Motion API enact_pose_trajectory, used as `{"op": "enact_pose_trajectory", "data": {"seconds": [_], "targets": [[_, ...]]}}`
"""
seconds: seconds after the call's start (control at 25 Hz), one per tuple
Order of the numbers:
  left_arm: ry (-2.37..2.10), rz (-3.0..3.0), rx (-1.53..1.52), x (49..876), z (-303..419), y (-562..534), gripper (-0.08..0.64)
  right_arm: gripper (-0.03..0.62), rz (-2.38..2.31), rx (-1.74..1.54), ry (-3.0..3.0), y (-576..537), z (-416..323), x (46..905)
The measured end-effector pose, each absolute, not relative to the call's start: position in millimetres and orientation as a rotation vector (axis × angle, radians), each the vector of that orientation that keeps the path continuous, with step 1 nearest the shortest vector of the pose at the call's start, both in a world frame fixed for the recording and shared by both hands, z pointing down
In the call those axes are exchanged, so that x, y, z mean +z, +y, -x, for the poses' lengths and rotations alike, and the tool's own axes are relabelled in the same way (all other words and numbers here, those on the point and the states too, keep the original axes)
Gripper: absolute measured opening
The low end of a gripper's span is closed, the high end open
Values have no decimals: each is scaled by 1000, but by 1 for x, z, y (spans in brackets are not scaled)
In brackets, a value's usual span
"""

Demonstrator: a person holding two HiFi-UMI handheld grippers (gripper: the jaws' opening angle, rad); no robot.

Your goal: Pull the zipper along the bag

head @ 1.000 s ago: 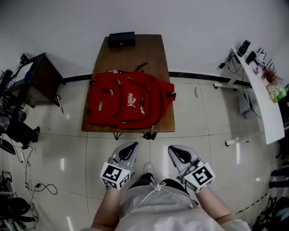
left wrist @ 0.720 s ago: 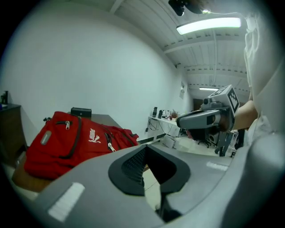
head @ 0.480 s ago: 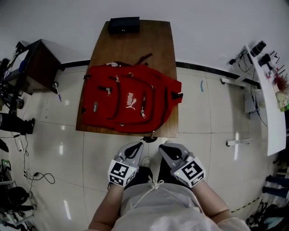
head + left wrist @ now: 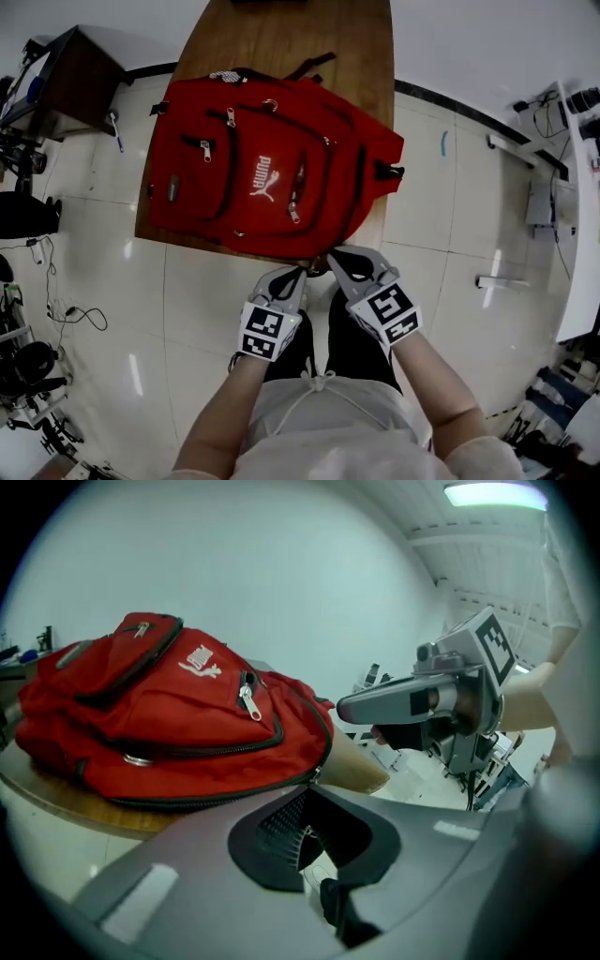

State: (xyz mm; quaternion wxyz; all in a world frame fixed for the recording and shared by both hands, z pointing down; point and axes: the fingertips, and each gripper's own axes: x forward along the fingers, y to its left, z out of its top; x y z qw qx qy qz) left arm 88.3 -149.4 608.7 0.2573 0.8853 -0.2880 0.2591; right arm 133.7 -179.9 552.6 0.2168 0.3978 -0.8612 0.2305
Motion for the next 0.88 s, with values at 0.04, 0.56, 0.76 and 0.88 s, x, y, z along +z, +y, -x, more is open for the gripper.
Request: {"op": "enact_pose_trajectory", "data": {"seconds": [0.04, 0.56, 0.76, 0.88], "targets": [[-776, -2379, 716, 614, -92, -149, 5, 3, -1093, 647, -2381, -184, -133, 558], [-751, -2338, 830, 629, -117, -144, 112, 3, -1044, 695, -2296, -196, -134, 599], [-784, -2329, 918, 638, -115, -151, 30, 3, -1033, 697, -2267, -191, -133, 613], [-716, -2312, 939, 639, -117, -153, 15, 3, -1025, 708, -2244, -188, -134, 621]]}}
